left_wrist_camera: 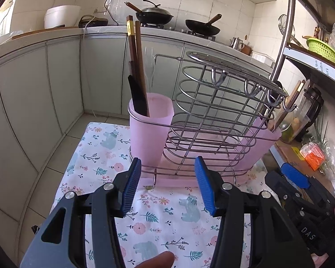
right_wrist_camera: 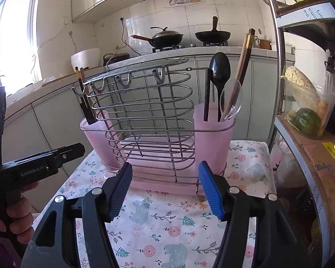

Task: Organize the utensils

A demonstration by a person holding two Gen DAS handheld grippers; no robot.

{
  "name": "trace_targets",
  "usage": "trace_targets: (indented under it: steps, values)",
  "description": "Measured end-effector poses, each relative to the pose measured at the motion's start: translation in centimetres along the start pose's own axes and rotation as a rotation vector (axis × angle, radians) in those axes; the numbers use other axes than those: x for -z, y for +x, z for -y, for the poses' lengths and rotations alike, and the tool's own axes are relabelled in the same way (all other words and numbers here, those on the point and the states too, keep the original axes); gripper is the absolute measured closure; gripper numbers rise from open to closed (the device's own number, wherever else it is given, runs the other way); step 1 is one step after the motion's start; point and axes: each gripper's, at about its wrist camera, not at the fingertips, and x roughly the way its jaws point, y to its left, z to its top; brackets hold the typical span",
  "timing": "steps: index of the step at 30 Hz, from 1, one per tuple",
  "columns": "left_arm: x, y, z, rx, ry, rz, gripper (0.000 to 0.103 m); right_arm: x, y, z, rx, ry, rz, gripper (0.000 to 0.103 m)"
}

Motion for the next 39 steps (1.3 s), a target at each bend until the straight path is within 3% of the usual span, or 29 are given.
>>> trace_targets:
  steps: [17,39]
  values:
    - [1.1,-0.4,0.5,-0.008,0.012,-0.004,0.053,0.0,-1.0,-0.3,0.059,0.004,0.035,0.042]
    - [1.7,-0.8,0.3,-0.014,0.005,-0.002,0.053,0.3,-1.5,-1.5,0.070,-0.023,0.064,0.042]
